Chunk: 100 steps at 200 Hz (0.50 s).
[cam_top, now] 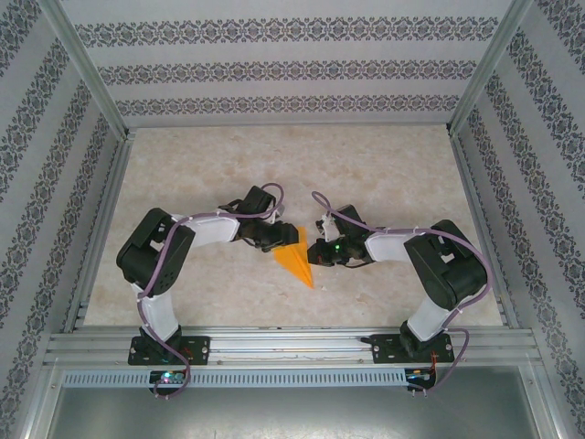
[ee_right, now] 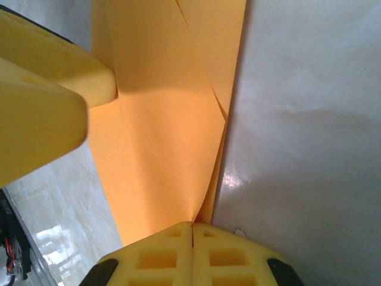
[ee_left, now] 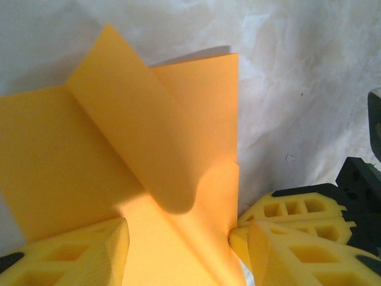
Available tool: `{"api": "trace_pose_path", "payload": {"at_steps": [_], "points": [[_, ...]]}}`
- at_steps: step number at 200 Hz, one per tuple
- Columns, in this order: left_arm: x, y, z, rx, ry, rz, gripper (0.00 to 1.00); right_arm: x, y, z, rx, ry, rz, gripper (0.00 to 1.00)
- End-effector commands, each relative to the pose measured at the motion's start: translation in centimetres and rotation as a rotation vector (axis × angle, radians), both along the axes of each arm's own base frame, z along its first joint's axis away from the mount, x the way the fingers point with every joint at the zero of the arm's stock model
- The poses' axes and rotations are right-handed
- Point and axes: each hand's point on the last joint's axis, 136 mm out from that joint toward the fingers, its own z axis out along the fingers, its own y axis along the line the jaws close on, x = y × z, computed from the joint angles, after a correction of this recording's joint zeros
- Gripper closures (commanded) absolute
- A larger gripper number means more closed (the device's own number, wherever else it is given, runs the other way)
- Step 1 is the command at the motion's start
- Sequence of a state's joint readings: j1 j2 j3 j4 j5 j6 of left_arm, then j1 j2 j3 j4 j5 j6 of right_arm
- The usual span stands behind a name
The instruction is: Fold a paper plane with a square sheet of paper (fold left side to right side)
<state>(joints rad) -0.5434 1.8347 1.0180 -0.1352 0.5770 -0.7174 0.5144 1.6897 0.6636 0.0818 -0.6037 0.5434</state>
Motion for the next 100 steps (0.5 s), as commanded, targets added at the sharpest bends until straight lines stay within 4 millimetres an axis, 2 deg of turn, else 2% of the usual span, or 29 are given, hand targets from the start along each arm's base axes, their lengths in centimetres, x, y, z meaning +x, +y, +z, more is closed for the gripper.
{"api": "trace_pose_path", "payload": {"at_steps": [1,29,45,73,100], "points": [[0.3,0.7,2.1,0.048,-0.058,-0.001,0.43,-2.6,-2.2,-4.8,-0.166,0.105,-0.009,1.0],[0.5,1.2,3.3,0.049,-0.101,0.01,0.46,-2.6,-2.2,-4.7,-0.165,0.104,-0.007,1.0],[0.5,0.5,3.8,0.001,-0.105,-0.004,0.57,-2.6,-2.2,-4.7,-0.166,0.103,-0.006,1.0],[0.3,-1.9,4.1,-0.122,-0.073,-0.047,0.78,-2.6,-2.2,-4.7,-0.17,0.105,-0.008,1.0],[0.1,-3.5,3.1,-0.14,-0.037,-0.084,0.89,-2.6,-2.2,-4.8,-0.173,0.108,-0.011,1.0]]}}
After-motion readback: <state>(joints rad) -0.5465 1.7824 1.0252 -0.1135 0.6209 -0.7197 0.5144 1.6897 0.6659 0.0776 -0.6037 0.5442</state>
